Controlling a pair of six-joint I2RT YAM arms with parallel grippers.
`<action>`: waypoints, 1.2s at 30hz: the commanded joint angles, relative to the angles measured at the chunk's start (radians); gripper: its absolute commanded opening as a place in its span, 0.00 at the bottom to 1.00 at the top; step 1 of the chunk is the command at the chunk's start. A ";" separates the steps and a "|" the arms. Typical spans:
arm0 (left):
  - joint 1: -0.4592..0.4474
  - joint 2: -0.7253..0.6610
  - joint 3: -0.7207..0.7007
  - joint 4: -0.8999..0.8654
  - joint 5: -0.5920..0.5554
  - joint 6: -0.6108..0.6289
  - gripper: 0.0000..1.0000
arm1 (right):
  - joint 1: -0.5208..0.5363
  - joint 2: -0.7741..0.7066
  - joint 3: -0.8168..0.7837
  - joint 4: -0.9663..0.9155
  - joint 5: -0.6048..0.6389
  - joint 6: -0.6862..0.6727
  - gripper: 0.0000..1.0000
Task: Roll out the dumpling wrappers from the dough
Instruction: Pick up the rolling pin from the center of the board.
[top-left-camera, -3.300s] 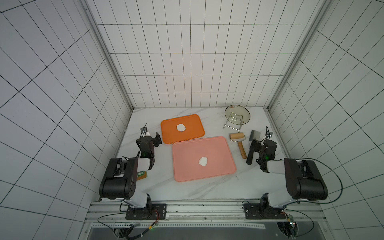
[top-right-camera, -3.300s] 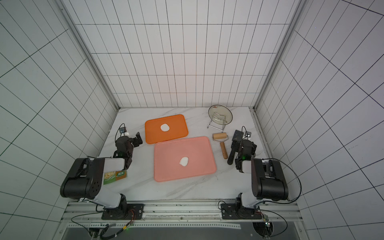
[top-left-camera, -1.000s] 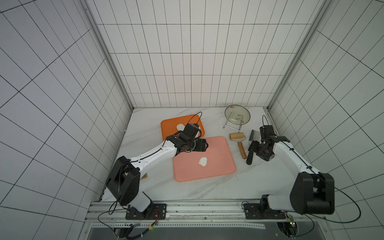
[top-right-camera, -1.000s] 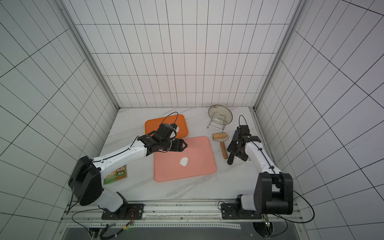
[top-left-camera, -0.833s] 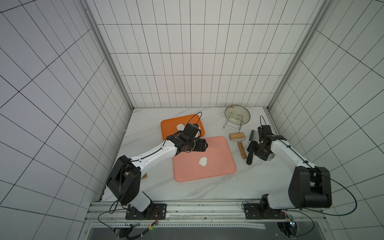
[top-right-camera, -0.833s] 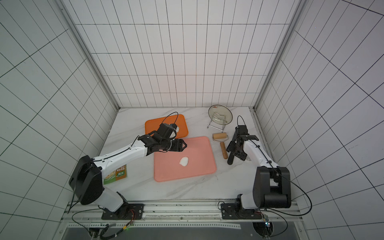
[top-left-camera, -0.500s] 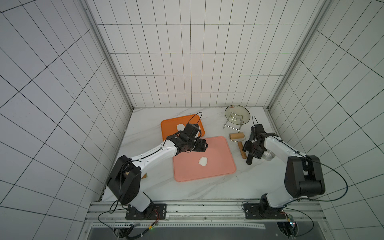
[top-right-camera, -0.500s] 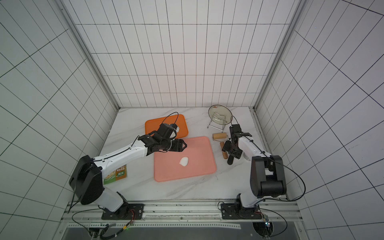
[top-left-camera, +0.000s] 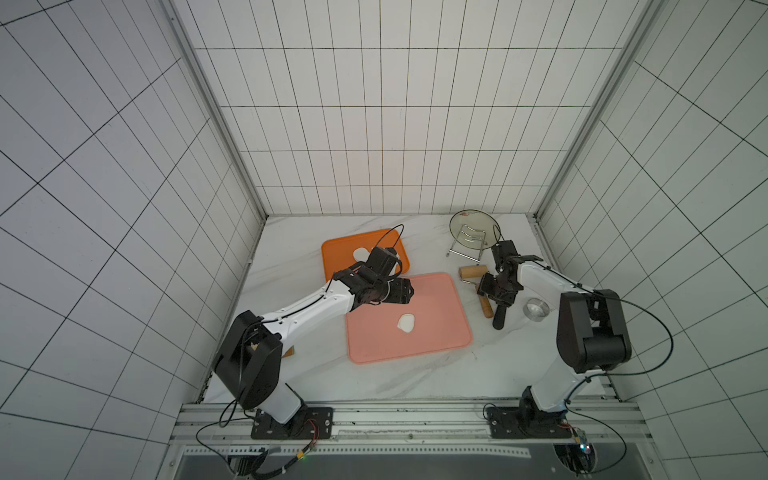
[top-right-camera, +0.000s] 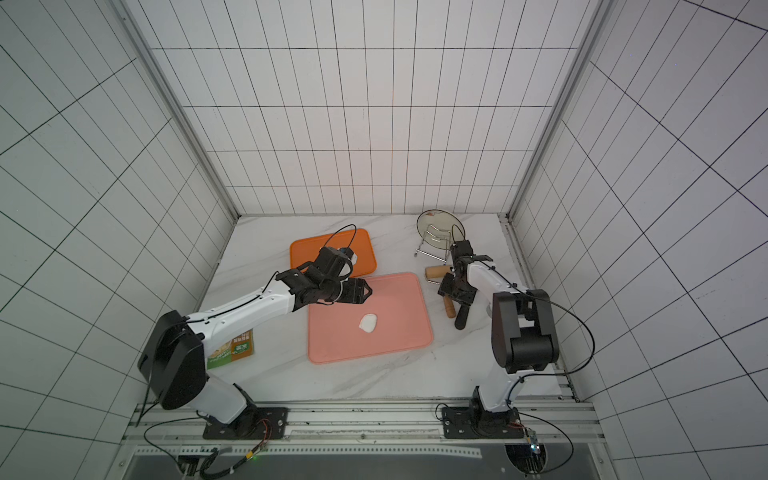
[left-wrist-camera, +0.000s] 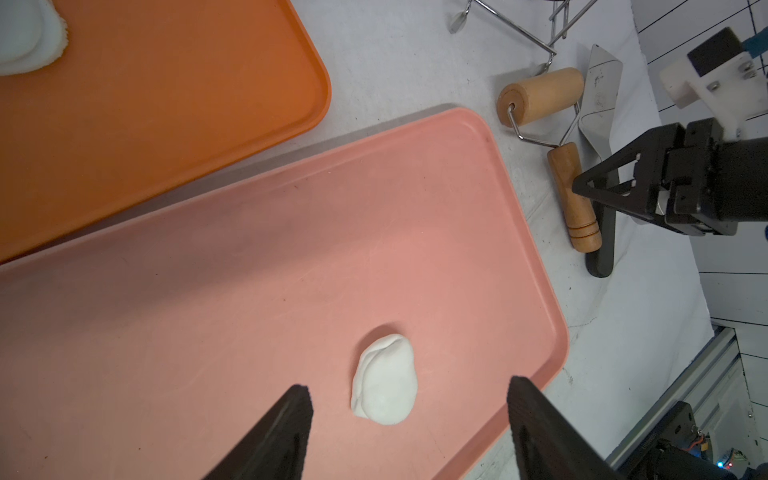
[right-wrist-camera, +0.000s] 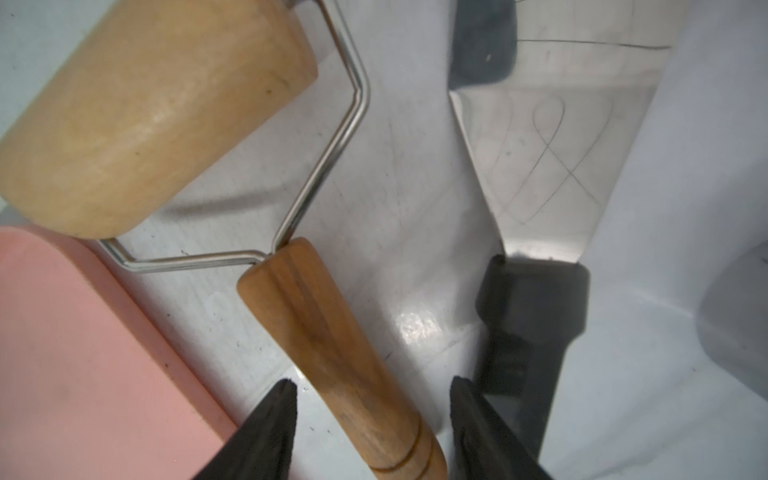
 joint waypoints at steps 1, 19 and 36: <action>0.019 -0.033 -0.023 0.002 -0.012 -0.006 0.75 | 0.021 0.030 0.051 -0.006 -0.007 -0.022 0.61; 0.041 -0.095 -0.079 0.008 -0.012 -0.036 0.75 | 0.077 0.108 0.061 0.002 0.028 -0.050 0.39; 0.062 -0.110 -0.085 0.007 -0.008 -0.038 0.75 | 0.099 0.086 0.026 0.002 0.067 -0.072 0.30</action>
